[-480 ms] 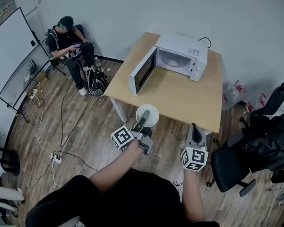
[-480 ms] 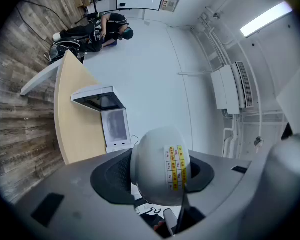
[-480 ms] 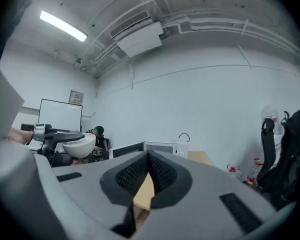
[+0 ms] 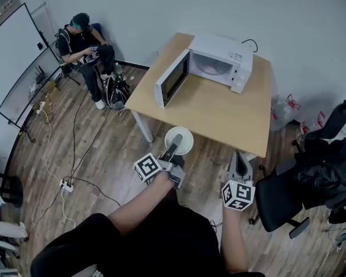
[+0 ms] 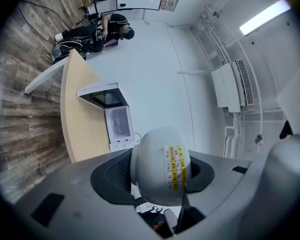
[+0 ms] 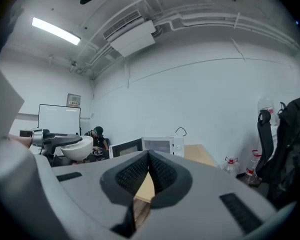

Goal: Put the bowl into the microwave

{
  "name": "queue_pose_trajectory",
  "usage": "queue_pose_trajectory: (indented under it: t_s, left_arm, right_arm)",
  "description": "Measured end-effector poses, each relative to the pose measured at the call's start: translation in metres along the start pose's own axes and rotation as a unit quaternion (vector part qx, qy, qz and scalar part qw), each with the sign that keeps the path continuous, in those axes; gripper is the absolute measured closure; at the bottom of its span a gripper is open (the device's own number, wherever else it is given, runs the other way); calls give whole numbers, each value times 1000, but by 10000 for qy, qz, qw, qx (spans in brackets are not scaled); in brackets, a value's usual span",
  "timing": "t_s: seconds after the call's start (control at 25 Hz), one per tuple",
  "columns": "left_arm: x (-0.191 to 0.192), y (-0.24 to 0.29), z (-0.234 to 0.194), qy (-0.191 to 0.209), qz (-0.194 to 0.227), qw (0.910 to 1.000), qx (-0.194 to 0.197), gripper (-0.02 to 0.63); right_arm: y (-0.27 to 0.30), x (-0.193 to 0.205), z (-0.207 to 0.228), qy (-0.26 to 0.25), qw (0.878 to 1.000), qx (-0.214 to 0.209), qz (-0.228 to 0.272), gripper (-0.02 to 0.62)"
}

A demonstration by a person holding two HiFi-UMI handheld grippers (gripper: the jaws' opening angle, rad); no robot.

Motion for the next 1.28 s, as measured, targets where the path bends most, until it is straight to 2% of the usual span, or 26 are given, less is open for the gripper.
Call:
queue_pose_trajectory:
  t_s: [0.08, 0.28, 0.52, 0.64, 0.76, 0.92, 1.28]
  left_arm:
    - [8, -2, -10, -113, -35, 9999, -7, 393]
    - [19, 1, -26, -183, -214, 9991, -316, 393]
    - [17, 37, -22, -154, -427, 9990, -24, 393]
    - [16, 57, -28, -179, -520, 9984, -91, 393]
    - [14, 80, -36, -139, -641, 9978, -115, 393]
    - [9, 118, -41, -390, -869, 9952, -219, 393]
    - [-22, 201, -34, -324, -1037, 9939, -171, 393]
  right_arm:
    - [-4, 7, 2, 12, 10000, 50, -47, 535]
    - [-5, 15, 8, -90, 9998, 74, -129, 535]
    - [9, 20, 25, -2, 9993, 236, -278, 535]
    - [22, 22, 38, 95, 9987, 377, -320, 535]
    - [42, 26, 54, 188, 9978, 485, -419, 535]
    - [84, 24, 73, 276, 9969, 475, -564, 535]
    - [173, 9, 98, 230, 9956, 302, -852, 535]
Point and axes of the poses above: the fingertips, and each gripper's own axes: y forward along the fingers, z to its right, x out of its underside, the point moved 10 cm from there along -y, backward along the fingers, and after that the axes turned 11 degrees about -x, right-handed, at the moved point
